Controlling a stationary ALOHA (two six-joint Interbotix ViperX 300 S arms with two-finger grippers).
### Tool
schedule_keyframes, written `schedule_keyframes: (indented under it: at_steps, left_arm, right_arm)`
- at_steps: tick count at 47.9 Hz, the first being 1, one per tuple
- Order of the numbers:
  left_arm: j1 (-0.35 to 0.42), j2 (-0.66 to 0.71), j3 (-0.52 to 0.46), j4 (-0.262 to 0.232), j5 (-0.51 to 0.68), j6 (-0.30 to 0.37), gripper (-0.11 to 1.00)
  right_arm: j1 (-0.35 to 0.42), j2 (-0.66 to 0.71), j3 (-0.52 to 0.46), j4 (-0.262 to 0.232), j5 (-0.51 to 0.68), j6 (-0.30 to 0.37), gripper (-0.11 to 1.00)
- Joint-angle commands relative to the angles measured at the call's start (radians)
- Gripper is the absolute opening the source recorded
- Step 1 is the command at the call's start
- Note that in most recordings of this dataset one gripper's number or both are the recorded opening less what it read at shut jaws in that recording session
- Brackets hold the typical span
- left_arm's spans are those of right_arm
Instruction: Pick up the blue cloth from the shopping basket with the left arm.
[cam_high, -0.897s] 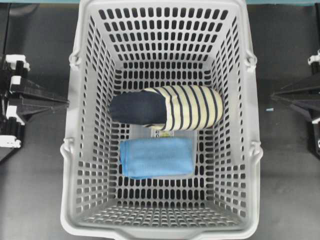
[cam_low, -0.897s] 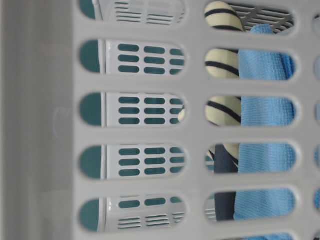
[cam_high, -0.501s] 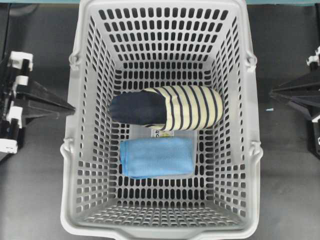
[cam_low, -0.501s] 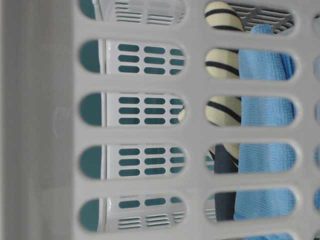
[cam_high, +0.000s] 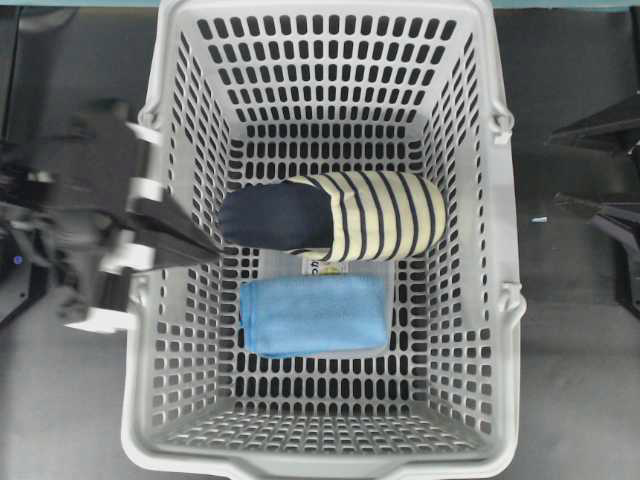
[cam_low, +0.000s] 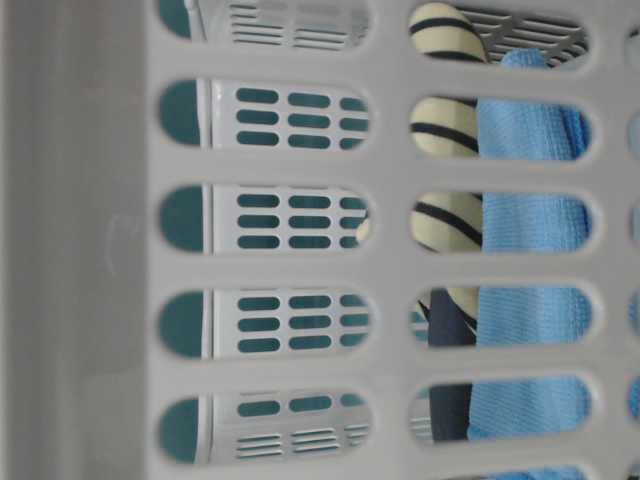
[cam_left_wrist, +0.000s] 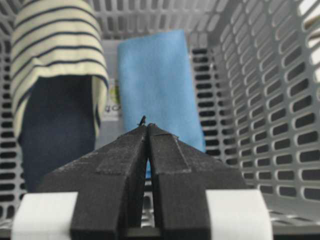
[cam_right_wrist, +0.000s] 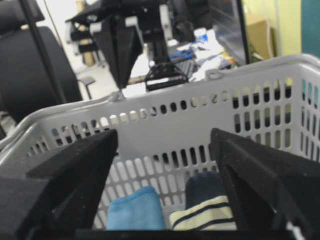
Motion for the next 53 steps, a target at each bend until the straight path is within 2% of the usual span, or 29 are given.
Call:
schedule_keyframes:
  at_steps: [1, 7, 15, 19, 27, 30, 32, 43, 53]
  left_arm:
    - [-0.006, 0.054, -0.071, 0.005, 0.034, -0.002, 0.00]
    - [-0.006, 0.114, -0.112, 0.005, 0.087, -0.008, 0.00]
    - [-0.011, 0.187, -0.156, 0.005, 0.100, -0.026, 0.03]
    - [-0.014, 0.224, -0.178, 0.005, 0.104, -0.040, 0.20]
    - [-0.025, 0.319, -0.238, 0.005, 0.106, -0.049, 0.71]
    - [-0.029, 0.359, -0.261, 0.005, 0.110, -0.051, 0.85]
    - [-0.034, 0.385, -0.279, 0.005, 0.117, -0.051, 0.90]
    - [-0.043, 0.548, -0.382, 0.005, 0.206, -0.051, 0.89]
    - [-0.041, 0.621, -0.428, 0.005, 0.268, -0.051, 0.89]
  right_arm:
    - [-0.005, 0.000, -0.023, -0.005, -0.006, -0.006, 0.73]
    - [-0.005, -0.003, -0.021, -0.005, -0.005, -0.015, 0.73]
    - [-0.003, -0.003, -0.020, -0.005, -0.006, -0.017, 0.73]
    - [-0.003, -0.002, -0.020, -0.005, -0.003, -0.020, 0.73]
    - [-0.002, -0.002, -0.012, -0.005, 0.014, -0.020, 0.73]
    - [-0.002, -0.002, -0.012, -0.005, 0.017, -0.020, 0.73]
    - [-0.002, -0.003, -0.012, -0.005, 0.017, -0.020, 0.73]
    - [-0.002, -0.003, -0.006, -0.005, 0.017, -0.021, 0.73]
    - [-0.002, -0.003, -0.005, -0.005, 0.017, -0.020, 0.73]
